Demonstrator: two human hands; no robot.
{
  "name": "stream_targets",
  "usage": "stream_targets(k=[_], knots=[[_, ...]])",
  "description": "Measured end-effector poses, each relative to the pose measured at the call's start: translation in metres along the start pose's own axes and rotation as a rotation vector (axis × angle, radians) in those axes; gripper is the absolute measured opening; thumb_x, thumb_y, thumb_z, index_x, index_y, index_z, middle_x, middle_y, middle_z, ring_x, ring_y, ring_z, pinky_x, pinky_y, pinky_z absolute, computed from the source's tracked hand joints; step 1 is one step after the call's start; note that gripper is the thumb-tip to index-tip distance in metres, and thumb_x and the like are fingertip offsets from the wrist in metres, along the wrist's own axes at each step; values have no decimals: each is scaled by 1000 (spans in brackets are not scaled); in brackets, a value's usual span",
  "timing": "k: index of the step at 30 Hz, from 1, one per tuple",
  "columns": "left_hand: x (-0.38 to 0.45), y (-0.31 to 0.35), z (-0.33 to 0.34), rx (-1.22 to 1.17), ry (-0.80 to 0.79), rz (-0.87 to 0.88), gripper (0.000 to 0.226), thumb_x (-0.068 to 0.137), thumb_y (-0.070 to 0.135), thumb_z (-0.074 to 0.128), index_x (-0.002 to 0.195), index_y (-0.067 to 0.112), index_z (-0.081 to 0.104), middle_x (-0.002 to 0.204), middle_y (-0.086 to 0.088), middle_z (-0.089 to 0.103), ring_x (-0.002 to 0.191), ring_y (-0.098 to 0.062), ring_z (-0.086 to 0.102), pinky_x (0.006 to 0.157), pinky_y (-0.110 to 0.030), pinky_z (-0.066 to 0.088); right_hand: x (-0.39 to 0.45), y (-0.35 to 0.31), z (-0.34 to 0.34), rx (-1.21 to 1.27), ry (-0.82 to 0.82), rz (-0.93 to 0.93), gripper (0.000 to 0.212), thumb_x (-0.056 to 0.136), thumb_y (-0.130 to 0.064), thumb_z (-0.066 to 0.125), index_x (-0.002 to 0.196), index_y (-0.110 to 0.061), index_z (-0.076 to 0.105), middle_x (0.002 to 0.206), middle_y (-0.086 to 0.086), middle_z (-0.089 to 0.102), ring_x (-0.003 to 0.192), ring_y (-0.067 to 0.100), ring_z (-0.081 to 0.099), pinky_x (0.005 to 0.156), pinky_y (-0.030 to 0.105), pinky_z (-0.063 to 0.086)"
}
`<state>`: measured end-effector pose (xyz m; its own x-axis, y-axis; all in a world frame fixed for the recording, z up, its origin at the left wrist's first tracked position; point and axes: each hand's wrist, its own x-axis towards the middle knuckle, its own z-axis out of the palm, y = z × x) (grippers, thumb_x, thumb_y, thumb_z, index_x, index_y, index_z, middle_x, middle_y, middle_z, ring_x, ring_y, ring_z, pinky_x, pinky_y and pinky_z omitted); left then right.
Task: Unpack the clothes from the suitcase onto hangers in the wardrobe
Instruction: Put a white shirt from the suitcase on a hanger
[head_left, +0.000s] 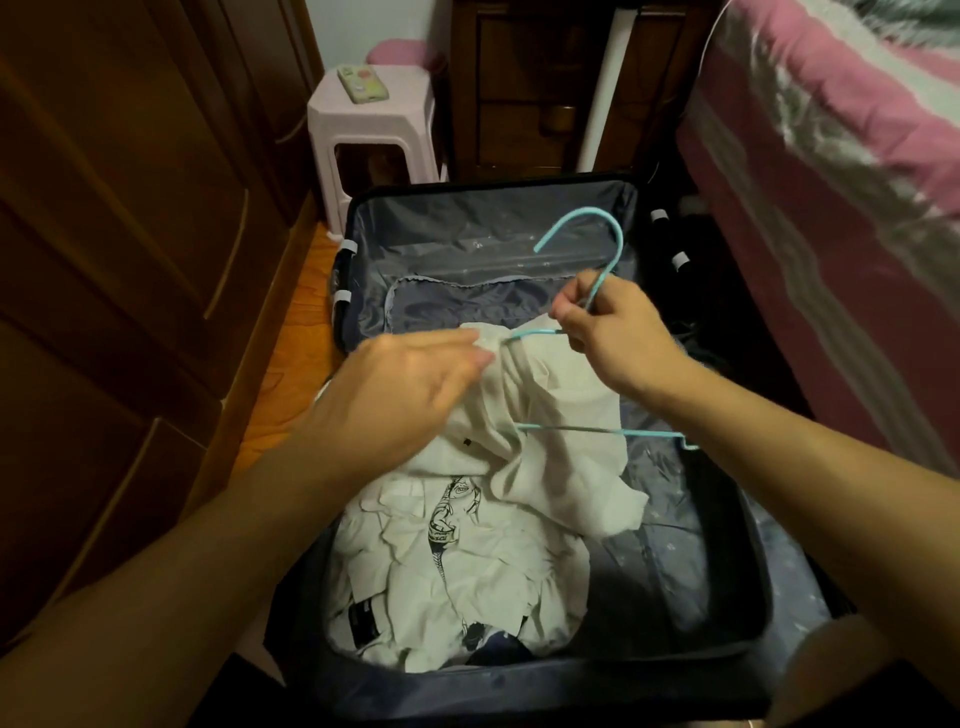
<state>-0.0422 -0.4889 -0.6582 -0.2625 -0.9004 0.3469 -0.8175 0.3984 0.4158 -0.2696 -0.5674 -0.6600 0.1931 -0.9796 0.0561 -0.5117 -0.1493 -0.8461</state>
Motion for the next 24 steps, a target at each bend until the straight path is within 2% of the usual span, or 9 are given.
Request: stream_targets(k=[3, 6, 10, 12, 15, 18, 20, 22, 24], knots=[[-3, 11, 0, 114, -50, 60, 46, 103, 49, 36, 130, 30, 68, 142, 12, 59, 124, -13, 57, 96, -33, 49, 1, -8, 0, 76, 4, -78, 13, 85, -25, 54, 75, -17, 58, 55, -15, 55, 61, 15, 47, 66, 43, 41], [1, 6, -2, 274, -3, 155, 30, 103, 38, 49, 120, 25, 69, 114, 7, 70, 100, -19, 59, 82, -38, 43, -4, -8, -1, 91, 14, -95, 15, 84, -25, 53, 78, -12, 59, 55, -17, 55, 62, 15, 46, 65, 42, 40], [3, 10, 1, 42, -31, -158, 31, 104, 46, 43, 109, 22, 63, 88, 8, 63, 83, -17, 58, 69, -36, 40, -10, -13, 1, 85, 9, -98, 11, 85, -25, 53, 79, -20, 60, 57, -15, 55, 63, 17, 48, 66, 52, 46], [-1, 12, 6, 3, -75, -111, 38, 106, 46, 37, 92, 20, 61, 79, 8, 59, 75, -18, 58, 63, -37, 39, -15, -18, 2, 69, -3, -145, 10, 86, -29, 54, 81, -23, 60, 60, -12, 55, 64, 17, 50, 69, 54, 48], [1, 17, 5, -64, -114, -80, 28, 103, 42, 49, 80, 27, 47, 73, 10, 51, 70, -13, 50, 61, -36, 36, -20, -26, 5, -105, -32, -257, 5, 91, -31, 56, 91, -27, 60, 72, -10, 59, 73, 16, 55, 74, 49, 50], [6, 10, 8, -62, -35, -193, 32, 101, 39, 54, 79, 17, 50, 71, 5, 54, 69, -19, 51, 62, -42, 40, -26, -25, 9, -393, 260, -390, 22, 95, -36, 57, 107, -18, 57, 99, 0, 59, 95, 22, 51, 84, 40, 43], [7, 3, 4, -114, 49, -303, 36, 103, 37, 52, 80, 9, 56, 69, -5, 57, 68, -25, 53, 65, -48, 44, -38, -23, 14, -417, 383, -424, 22, 97, -37, 53, 95, -15, 54, 94, 3, 52, 88, 23, 47, 77, 35, 38], [7, 3, -5, -196, 126, -375, 38, 104, 37, 51, 83, 7, 61, 72, -10, 61, 72, -28, 57, 67, -51, 47, -52, -11, 31, -533, 189, -285, 26, 97, -40, 49, 85, -16, 49, 86, 2, 52, 81, 25, 51, 70, 37, 38], [7, 6, -10, -269, 175, -402, 39, 103, 39, 51, 88, 6, 65, 78, -14, 65, 75, -31, 61, 70, -54, 50, -63, 7, 49, -583, -61, -23, 32, 94, -48, 51, 90, -16, 51, 92, 3, 57, 88, 28, 57, 67, 35, 36]])
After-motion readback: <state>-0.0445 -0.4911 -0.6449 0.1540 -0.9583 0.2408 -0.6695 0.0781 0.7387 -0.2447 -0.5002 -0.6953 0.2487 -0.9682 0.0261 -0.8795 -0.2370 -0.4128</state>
